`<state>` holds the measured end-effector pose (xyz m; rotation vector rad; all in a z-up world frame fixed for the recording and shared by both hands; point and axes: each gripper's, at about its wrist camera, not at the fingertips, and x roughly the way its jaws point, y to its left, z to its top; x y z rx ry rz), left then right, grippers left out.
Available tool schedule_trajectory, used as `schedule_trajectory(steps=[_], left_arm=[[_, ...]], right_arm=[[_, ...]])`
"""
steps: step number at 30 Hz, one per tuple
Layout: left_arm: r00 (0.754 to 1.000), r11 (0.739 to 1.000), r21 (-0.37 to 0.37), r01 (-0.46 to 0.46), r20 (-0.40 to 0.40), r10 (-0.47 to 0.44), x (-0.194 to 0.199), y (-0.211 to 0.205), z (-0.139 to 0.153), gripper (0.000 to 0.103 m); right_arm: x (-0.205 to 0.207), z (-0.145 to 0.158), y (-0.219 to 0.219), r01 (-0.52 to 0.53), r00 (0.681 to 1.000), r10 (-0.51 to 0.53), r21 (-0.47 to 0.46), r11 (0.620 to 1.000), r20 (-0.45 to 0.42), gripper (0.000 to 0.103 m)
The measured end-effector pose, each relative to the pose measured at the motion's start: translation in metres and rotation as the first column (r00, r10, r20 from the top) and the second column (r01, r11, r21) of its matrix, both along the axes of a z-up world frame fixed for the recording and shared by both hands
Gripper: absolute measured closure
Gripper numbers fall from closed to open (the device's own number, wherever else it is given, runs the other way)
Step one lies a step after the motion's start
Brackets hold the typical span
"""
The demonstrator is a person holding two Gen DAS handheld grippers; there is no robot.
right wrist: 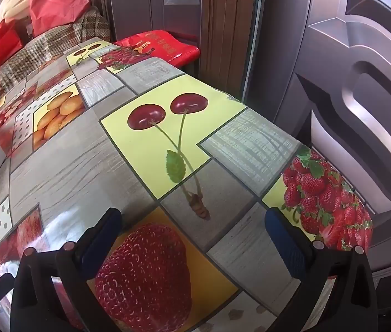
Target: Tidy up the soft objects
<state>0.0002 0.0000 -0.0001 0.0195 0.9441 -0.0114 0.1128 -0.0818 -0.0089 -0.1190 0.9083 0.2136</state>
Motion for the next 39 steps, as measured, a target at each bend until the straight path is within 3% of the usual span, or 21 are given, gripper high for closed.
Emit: schedule_trajectory(steps=[39], left_arm=[[1.0,1.0,0.001,0.0,0.005,0.0,-0.0021,0.0,0.0015,0.001]], right_arm=[[-0.0033,-0.0016,0.0051,-0.016,1.0,0.016,0.003,1.0,0.0,0.0]])
